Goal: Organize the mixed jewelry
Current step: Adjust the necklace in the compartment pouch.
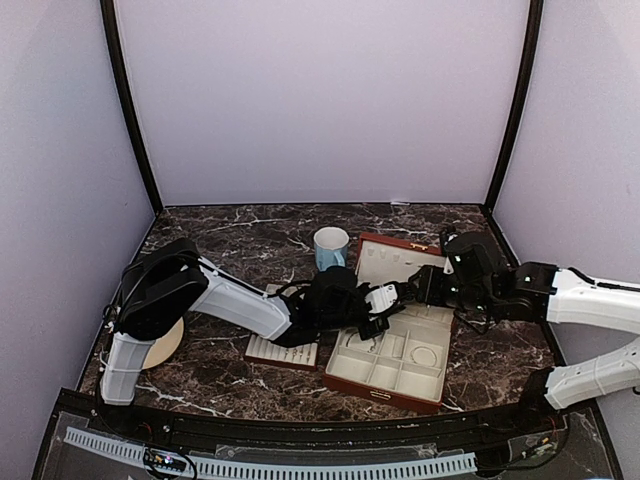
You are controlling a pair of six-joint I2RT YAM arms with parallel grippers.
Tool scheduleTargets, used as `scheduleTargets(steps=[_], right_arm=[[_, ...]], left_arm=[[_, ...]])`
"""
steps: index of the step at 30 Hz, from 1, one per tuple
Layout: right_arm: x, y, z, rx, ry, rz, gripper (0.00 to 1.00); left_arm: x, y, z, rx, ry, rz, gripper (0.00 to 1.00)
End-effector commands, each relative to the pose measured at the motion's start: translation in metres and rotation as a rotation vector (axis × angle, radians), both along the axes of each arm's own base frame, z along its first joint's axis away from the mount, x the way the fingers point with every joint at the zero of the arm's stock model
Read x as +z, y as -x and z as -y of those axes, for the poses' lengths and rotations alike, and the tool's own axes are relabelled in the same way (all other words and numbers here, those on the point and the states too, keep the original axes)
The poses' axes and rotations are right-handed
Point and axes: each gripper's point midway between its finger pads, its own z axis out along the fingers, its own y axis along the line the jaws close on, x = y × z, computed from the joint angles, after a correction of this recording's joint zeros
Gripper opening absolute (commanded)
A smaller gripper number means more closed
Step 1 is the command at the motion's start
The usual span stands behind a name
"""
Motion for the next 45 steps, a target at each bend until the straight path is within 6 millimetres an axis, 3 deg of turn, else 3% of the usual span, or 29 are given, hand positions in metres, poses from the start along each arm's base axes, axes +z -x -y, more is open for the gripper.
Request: scheduleTargets(steps=[1, 4, 8, 14, 19, 24, 33, 45], right_arm=[[0.006, 0.004, -0.002, -0.032, -0.025, -0.079, 0.47], [0.006, 0.007, 0.004, -0.068, 0.007, -0.125, 0.47], [0.01, 0.012, -0.001, -0.057, -0.037, -0.155, 0.45], [0.029, 0.015, -0.006, -0.038, -0.145, -0.125, 0.47], [0.03, 0.023, -0.007, 0.021, -0.15, -0.109, 0.36], [0.005, 0.032, 0.006, 0.016, -0.141, -0.106, 0.27], [-0.03, 0.028, 0.019, -0.041, -0.088, -0.079, 0.29], [-0.049, 0.031, 0.022, -0.112, -0.049, -0.084, 0.27]], left_arm=[[0.044, 0.017, 0.002, -0.056, 0.081, 0.007, 0.0], [0.045, 0.017, 0.002, -0.056, 0.083, 0.009, 0.0], [0.046, 0.018, 0.002, -0.06, 0.086, 0.01, 0.0], [0.047, 0.018, 0.001, -0.06, 0.088, 0.01, 0.0], [0.049, 0.019, 0.001, -0.061, 0.095, 0.003, 0.0], [0.051, 0.019, 0.001, -0.06, 0.105, 0.002, 0.0], [0.049, 0.019, 0.001, -0.059, 0.099, 0.005, 0.0], [0.049, 0.018, 0.001, -0.055, 0.097, 0.006, 0.0]])
